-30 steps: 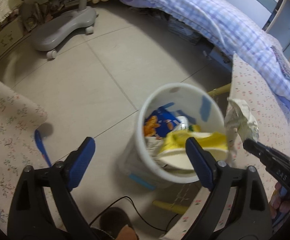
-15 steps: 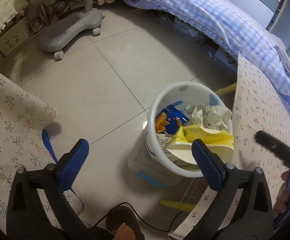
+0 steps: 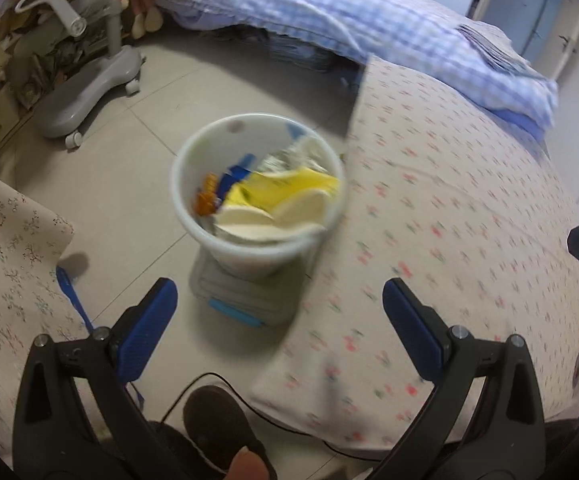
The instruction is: Collect trash
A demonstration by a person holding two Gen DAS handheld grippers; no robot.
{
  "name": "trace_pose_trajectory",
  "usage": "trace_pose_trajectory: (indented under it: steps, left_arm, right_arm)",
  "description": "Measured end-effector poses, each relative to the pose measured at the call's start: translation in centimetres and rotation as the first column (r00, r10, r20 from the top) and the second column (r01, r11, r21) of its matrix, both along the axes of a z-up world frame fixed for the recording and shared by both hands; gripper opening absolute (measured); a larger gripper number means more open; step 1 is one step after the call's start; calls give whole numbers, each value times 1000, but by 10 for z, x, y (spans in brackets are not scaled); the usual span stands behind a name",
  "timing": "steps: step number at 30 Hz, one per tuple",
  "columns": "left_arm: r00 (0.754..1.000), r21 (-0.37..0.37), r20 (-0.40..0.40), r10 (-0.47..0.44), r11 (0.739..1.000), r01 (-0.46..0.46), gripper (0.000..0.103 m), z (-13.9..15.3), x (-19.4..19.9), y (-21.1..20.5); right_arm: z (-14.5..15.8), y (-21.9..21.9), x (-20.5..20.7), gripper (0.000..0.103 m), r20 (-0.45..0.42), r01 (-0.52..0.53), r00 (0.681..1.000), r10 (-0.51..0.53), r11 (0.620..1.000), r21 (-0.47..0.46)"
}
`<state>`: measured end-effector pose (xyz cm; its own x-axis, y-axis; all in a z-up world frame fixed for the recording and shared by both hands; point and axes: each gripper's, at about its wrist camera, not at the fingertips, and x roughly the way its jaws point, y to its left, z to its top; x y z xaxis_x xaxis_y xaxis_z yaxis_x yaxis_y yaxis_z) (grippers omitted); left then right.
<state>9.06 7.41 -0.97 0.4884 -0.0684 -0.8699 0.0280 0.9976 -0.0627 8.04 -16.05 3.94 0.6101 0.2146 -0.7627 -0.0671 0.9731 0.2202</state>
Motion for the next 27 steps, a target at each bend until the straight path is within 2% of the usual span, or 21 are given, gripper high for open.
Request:
trace_pose_trajectory:
  steps: [3, 6, 10, 12, 15, 18, 27]
  left_arm:
    - [999, 29, 43, -20, 999, 19, 102, 3, -21, -22]
    - [996, 50, 81, -28, 998, 24, 102, 6, -37, -37]
    - [992, 57, 123, 0, 998, -7, 102, 4, -54, -48]
    - [993, 71, 119, 0, 997, -8, 102, -3, -59, -55]
    - [994, 67, 105, 14, 998, -21, 102, -10, -63, -60]
    - [991, 76, 127, 36, 996, -46, 102, -9, -69, -65]
    - [984, 89, 175, 41, 994, -57, 102, -1, -72, -70]
  right_arm:
    - [-1, -18, -32, 90, 36, 48, 998, -46, 997, -57]
    - [-7, -35, -53, 91, 44, 85, 996, -83, 995, -50]
    - [-23, -48, -76, 91, 46, 85, 996, -80, 990, -115]
    - [-34, -55, -85, 91, 36, 87, 996, -82, 987, -137]
    - [-48, -62, -95, 91, 17, 97, 995, -95, 984, -152]
    - [-53, -64, -102, 91, 15, 100, 995, -99, 982, -159]
    - [-44, -56, -100, 91, 60, 99, 994, -91, 983, -154]
